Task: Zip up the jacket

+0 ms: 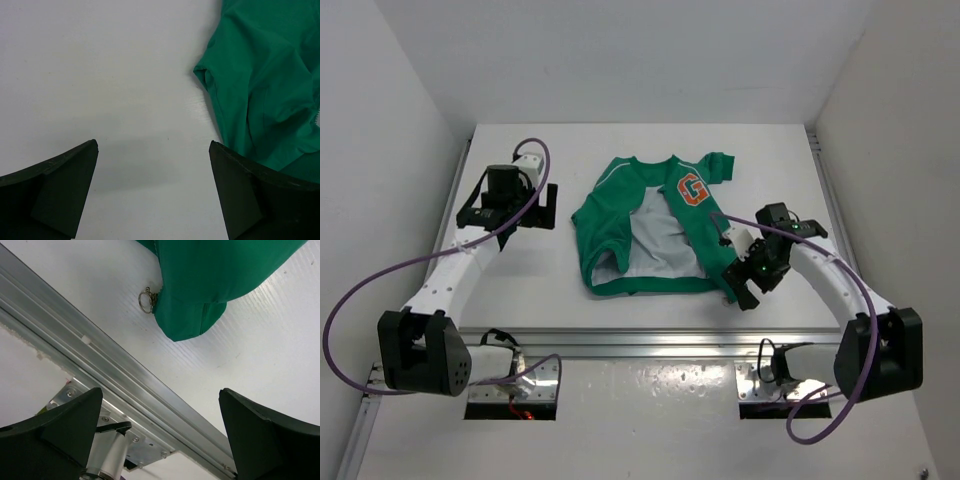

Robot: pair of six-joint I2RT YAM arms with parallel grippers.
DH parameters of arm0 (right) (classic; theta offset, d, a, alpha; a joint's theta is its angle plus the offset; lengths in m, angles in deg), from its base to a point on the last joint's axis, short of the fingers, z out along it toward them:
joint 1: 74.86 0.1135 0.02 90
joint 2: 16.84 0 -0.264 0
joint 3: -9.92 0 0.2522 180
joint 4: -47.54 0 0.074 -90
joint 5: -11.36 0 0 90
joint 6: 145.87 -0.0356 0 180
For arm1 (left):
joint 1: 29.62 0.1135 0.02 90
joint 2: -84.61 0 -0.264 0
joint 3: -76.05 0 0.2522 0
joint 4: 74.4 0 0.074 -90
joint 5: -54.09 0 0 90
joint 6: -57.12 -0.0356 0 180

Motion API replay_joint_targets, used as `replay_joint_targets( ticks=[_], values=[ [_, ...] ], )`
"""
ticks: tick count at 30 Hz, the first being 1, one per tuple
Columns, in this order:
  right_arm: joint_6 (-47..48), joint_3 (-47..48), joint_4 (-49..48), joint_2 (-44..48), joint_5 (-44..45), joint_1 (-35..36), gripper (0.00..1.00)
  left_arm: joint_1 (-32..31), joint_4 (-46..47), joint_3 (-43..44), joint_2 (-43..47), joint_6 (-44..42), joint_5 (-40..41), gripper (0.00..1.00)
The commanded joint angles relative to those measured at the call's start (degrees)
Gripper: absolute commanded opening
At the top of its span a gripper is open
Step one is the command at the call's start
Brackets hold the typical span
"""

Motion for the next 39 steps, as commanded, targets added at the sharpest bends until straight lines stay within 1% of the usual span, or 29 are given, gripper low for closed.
replay_joint_targets(
  ticks=[1,5,13,14,20,28,31,34,35,38,39],
  values=[
    [-1.3,2.7,-0.4,-2.0,3.5,2.4,1.00,-0.6,0.4,2.5,0.4,-0.8,-0.1,0.99],
    [-3.1,2.5,-2.6,-4.2,5.9,5.5,1.00,-0.6,-0.1,2.5,-0.2,-0.8,0.6,0.99],
    [-6.8,2.6,-7.9,-10.6,9.4,6.7,1.00,-0.6,-0.1,3.0,-1.3,-0.2,-1.1,0.99],
    [-7.1,2.5,-8.8,-11.4,10.8,6.9,1.00,-0.6,-0.1,3.0,-1.8,-0.2,-1.1,0.99],
    [-11.1,4.0,-10.7,-14.6,10.4,8.5,1.00,-0.6,-0.1,3.5,-3.8,0.3,-1.6,0.99],
    [-13.8,5.5,-11.6,-20.1,9.4,8.6,1.00,-0.6,-0.1,3.5,-5.5,0.3,-1.6,0.99],
    [-13.9,6.0,-11.6,-21.3,9.4,8.5,0.94,-0.6,-0.1,3.5,-6.1,0.8,-1.6,0.99],
    [-14.3,6.2,-12.0,-21.8,9.2,8.8,0.81,-0.6,-0.1,3.5,-6.1,0.8,-1.6,0.99],
    [-14.1,6.3,-12.1,-22.1,8.9,8.7,0.74,-0.6,-0.1,3.5,-6.1,1.4,-1.6,0.99],
    [-14.2,6.9,-12.2,-22.6,8.1,8.6,0.65,-0.6,0.4,3.5,-6.6,1.4,-1.6,0.99],
    [-13.9,7.0,-12.1,-23.1,7.9,8.4,0.59,-0.6,0.4,3.5,-6.6,1.4,-1.6,0.99]
  ],
)
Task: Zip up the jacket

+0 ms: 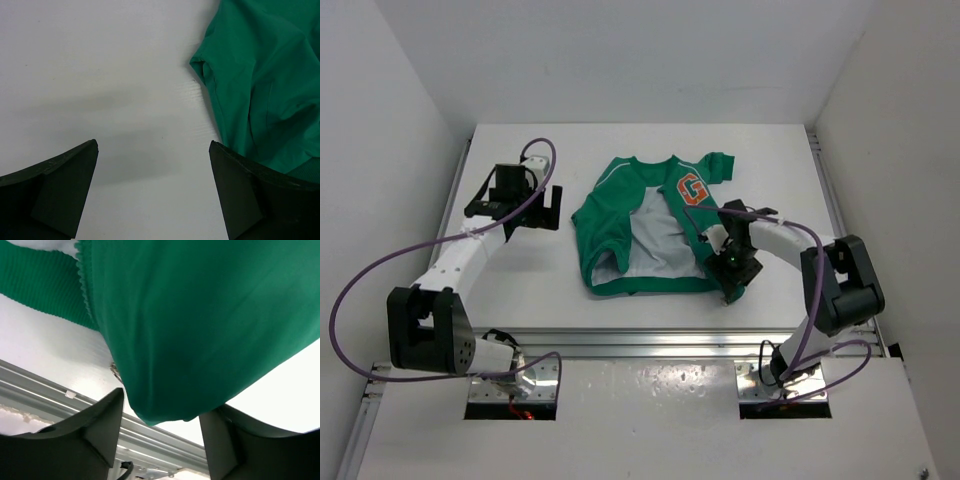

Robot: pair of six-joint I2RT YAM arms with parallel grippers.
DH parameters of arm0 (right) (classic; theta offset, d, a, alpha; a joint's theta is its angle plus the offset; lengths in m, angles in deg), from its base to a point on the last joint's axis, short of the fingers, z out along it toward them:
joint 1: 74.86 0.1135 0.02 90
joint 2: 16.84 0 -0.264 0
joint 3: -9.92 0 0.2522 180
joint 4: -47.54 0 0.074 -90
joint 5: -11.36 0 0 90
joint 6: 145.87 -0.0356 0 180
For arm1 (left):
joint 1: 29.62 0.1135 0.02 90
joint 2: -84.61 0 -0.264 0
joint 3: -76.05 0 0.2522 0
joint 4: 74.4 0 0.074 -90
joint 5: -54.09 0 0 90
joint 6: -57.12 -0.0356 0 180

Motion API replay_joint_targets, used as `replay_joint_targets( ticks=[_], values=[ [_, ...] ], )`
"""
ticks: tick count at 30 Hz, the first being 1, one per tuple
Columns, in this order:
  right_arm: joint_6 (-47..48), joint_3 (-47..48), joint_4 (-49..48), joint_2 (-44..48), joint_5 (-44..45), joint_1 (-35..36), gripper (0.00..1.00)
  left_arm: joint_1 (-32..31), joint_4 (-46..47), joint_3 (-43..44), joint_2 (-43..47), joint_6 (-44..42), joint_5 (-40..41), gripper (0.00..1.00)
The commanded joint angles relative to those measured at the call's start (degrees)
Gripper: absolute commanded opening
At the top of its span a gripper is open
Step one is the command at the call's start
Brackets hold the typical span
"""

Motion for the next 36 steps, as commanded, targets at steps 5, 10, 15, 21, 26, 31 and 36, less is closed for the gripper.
replay_joint_targets(
  ticks=[5,10,15,21,26,31,36],
  values=[
    [-0.3,2.7,-0.8,-1.8,-1.5,0.2,0.50,-0.6,1.5,1.6,-0.6,1.0,-0.3,0.99],
    [-1.7,2.8,-1.6,-3.0,-1.3,0.1,0.62,-0.6,1.5,1.6,-1.1,1.6,-0.8,0.99],
    [-3.9,4.2,-1.9,-4.5,-1.0,1.1,0.70,-0.6,1.5,1.6,-1.8,1.6,-1.4,0.99],
    [-5.0,4.2,-3.2,-6.2,0.5,2.6,0.67,-0.6,1.5,1.6,-2.3,2.1,-1.4,0.99],
    [-5.7,4.1,-4.1,-7.6,1.5,3.1,0.55,-0.6,1.5,1.6,-2.3,2.1,-1.4,0.99],
    [-5.8,4.1,-4.8,-7.5,1.0,3.0,0.20,-0.6,2.0,1.1,-2.3,2.1,-1.4,0.99],
    [-5.1,3.3,-3.4,-3.2,-4.1,2.4,0.00,-0.6,2.0,0.0,-0.6,0.9,-3.0,0.99]
  ],
)
